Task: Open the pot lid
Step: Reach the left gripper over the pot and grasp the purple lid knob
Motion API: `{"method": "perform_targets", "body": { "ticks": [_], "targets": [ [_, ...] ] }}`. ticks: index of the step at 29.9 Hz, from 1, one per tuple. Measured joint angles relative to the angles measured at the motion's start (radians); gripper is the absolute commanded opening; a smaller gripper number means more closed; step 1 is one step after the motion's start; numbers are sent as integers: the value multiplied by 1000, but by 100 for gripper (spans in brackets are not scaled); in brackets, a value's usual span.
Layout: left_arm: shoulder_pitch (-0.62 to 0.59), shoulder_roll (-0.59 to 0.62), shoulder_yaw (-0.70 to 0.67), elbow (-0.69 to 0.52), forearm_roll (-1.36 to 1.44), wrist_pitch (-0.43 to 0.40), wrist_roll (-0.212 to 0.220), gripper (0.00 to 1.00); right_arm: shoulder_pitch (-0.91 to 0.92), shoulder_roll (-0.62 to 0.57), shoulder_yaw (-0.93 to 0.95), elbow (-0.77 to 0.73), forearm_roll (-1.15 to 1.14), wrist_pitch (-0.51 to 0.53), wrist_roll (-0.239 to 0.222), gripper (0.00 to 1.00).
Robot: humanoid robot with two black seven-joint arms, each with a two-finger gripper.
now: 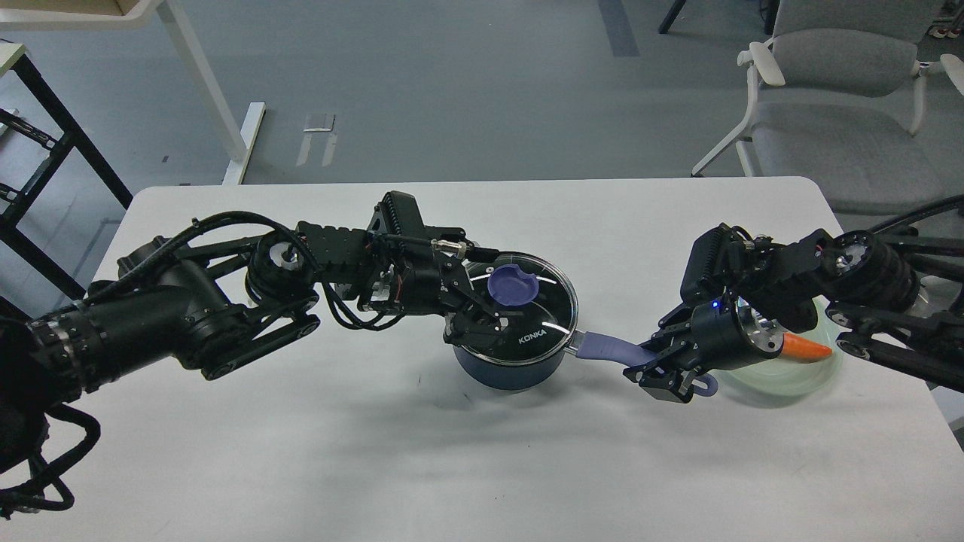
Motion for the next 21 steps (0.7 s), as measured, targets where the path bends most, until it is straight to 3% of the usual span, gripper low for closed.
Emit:
{"method": "perform_targets", "body": {
  "ticks": [4,16,21],
  "targets": [
    [10,0,0,7,0,14,0,90,0,0,1,0,0,0,0,28],
    [15,-3,0,20,0,43,0,52,0,3,3,0,1,0,0,29],
    [15,-2,-4,20,-4,44,0,50,0,5,3,-1,1,0,0,29]
  ]
}}
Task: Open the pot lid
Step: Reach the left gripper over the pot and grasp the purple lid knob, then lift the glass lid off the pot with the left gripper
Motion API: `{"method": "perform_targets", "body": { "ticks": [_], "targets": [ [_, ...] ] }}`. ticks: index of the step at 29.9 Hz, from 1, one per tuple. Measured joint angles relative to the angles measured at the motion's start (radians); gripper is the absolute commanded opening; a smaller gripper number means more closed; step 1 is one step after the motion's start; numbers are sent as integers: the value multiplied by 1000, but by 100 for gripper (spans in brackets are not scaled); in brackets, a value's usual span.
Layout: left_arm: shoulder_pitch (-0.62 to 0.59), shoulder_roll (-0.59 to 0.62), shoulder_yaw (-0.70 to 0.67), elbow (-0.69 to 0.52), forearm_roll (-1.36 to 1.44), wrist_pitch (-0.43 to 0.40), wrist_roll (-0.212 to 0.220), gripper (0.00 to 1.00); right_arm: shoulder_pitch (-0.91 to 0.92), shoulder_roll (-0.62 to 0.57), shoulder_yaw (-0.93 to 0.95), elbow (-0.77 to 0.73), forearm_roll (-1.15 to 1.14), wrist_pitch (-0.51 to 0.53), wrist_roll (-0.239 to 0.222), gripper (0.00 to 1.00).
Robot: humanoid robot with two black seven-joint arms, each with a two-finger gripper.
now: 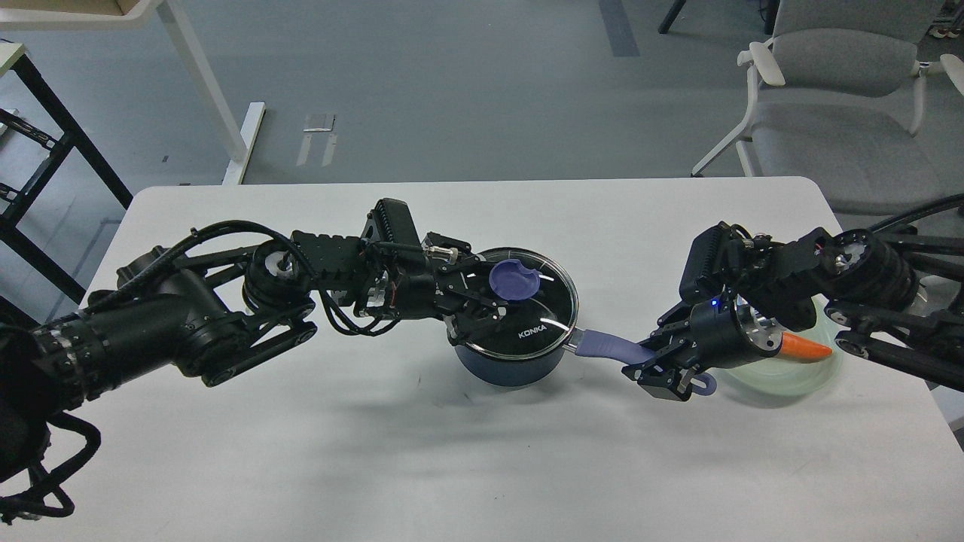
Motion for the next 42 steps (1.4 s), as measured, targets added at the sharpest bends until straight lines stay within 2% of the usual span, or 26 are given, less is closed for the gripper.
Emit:
{"method": "perform_targets", "body": {
  "ticks": [7,15,23,31,42],
  "targets": [
    [-17,37,-8,-34,-16,3,0,50,0,-3,0,0,0,0,0,29],
    [-41,171,-14,-140,-64,13,0,51,0,-5,0,0,0,0,0,29],
    [-28,407,-2,-219,-108,159,0,51,-2,-3,1,0,0,0,0,29],
    [125,552,17,-222,-110,230,0,52,-3,4,2,-6,0,0,0,29],
    [277,568,14,-123,-114,300,0,53,-3,4,3,-6,0,0,0,29]
  ]
}}
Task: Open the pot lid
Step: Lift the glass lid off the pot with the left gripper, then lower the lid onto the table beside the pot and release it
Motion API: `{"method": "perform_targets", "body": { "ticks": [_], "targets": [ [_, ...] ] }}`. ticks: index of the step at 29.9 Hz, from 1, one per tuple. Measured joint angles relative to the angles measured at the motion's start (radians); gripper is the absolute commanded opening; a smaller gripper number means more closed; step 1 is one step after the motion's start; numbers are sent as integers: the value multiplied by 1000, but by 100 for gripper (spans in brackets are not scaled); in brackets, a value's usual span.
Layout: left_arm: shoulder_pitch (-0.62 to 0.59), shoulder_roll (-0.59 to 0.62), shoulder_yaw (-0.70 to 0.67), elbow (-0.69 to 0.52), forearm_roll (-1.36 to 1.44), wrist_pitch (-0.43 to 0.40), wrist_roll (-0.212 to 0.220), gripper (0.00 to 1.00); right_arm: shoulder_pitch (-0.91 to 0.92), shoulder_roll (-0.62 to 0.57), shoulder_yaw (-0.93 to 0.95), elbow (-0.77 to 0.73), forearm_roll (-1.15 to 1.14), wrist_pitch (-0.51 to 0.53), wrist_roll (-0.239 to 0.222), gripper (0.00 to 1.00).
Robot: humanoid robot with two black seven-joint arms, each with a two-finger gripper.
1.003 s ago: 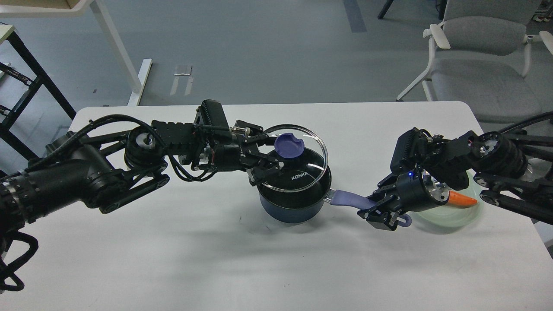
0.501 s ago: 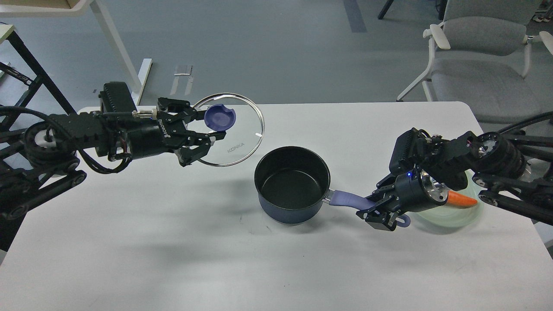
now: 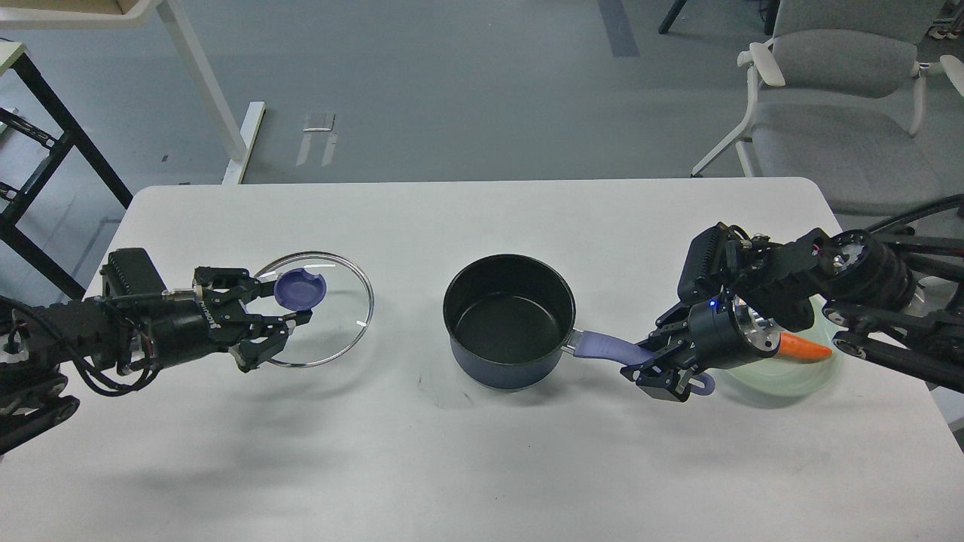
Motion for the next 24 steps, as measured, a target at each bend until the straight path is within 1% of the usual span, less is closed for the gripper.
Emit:
{"method": "perform_targets", "body": {
  "ticks": [5,10,16,24],
  "targets": [
    [31,-6,0,66,0,37,0,53,0,-1,0,0,0,0,0,29],
    [55,-8,0,105,0,45,0,54,0,-2,0,0,0,-1,0,29],
    [73,-9,0,113,0,51,0,59,-1,-2,0,-1,0,-6,0,29],
    [84,-9,2,116,6,51,0,61,-2,-2,0,0,0,-8,0,29]
  ]
}}
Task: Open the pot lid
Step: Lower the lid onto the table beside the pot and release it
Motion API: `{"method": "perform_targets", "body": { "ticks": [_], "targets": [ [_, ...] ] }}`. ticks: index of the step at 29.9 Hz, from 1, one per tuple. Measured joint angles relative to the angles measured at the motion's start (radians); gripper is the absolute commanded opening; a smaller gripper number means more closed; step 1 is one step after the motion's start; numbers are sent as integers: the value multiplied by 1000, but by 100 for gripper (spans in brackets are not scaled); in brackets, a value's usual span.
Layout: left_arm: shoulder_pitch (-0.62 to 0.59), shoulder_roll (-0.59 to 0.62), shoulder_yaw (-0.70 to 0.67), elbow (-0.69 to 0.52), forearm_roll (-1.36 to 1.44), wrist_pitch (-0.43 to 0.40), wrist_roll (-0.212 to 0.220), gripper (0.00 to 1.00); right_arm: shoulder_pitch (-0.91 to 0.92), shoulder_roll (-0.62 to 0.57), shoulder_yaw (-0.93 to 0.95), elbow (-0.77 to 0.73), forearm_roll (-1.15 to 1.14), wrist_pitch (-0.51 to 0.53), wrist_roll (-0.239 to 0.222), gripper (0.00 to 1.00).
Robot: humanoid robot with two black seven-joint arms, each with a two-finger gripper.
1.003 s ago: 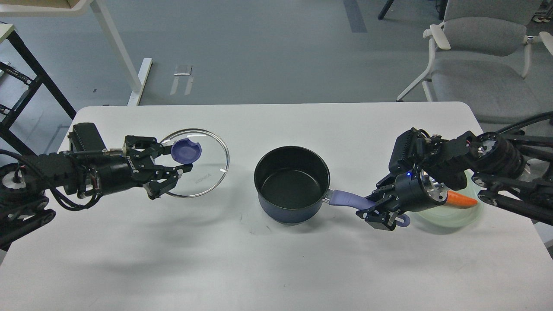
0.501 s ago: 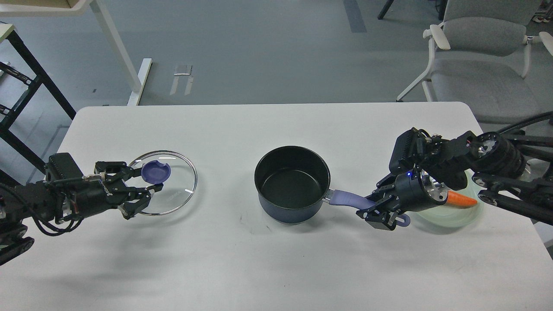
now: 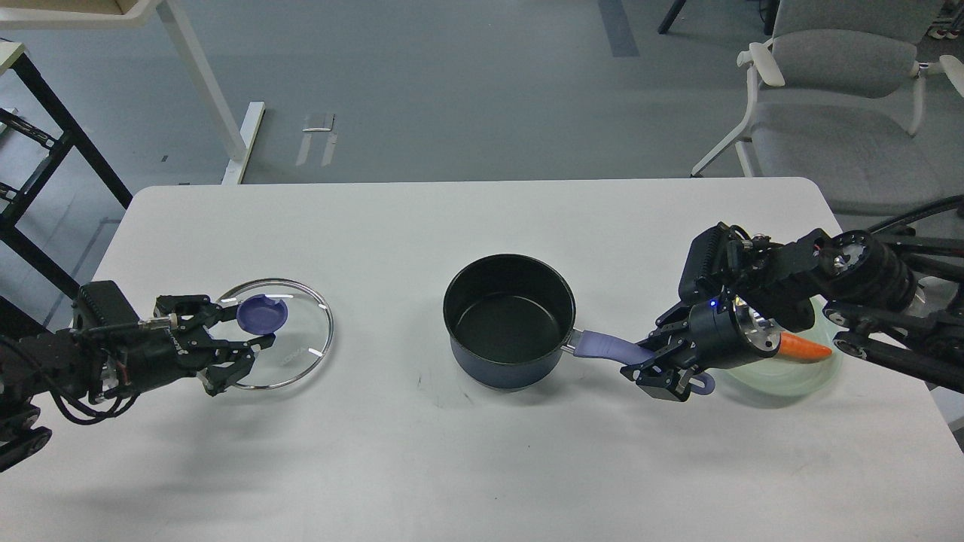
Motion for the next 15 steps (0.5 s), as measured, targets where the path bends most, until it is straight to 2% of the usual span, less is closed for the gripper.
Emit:
{"method": "perform_targets", "body": {
  "ticks": [3,7,9,15],
  "targets": [
    [7,0,0,0,0,0,0,66,0,1,0,0,0,0,0,29],
    [9,0,0,1,-2,-1,0,85,0,2,0,0,0,0,0,29],
    [9,0,-2,0,-3,-1,0,90,0,2,0,0,0,0,0,29],
    [6,3,-14,-8,-6,0,0,97,0,1,0,0,0,0,0,29]
  ]
}}
